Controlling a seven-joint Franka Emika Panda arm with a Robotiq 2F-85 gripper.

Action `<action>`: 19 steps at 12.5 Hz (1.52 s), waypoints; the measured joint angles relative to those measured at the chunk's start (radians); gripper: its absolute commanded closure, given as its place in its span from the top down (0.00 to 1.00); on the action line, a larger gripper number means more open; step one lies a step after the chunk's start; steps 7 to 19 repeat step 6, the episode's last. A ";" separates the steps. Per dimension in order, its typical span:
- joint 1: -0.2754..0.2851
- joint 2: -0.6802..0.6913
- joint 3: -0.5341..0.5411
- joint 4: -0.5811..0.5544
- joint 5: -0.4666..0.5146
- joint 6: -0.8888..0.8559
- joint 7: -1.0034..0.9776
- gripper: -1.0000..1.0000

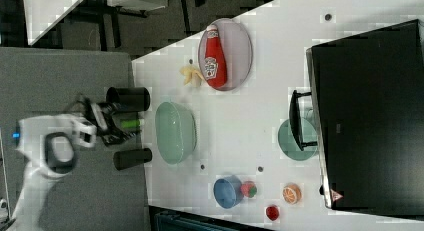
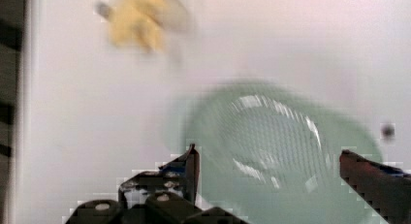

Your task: Drag strainer right to left.

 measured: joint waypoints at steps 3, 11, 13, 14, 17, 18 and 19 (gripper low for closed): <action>-0.038 -0.175 -0.191 0.023 -0.115 -0.092 -0.257 1.00; -0.084 -0.276 -0.388 0.068 -0.198 -0.234 -0.561 1.00; -0.084 -0.276 -0.388 0.068 -0.198 -0.234 -0.561 1.00; -0.084 -0.276 -0.388 0.068 -0.198 -0.234 -0.561 1.00; -0.084 -0.276 -0.388 0.068 -0.198 -0.234 -0.561 1.00; -0.084 -0.276 -0.388 0.068 -0.198 -0.234 -0.561 1.00; -0.084 -0.276 -0.388 0.068 -0.198 -0.234 -0.561 1.00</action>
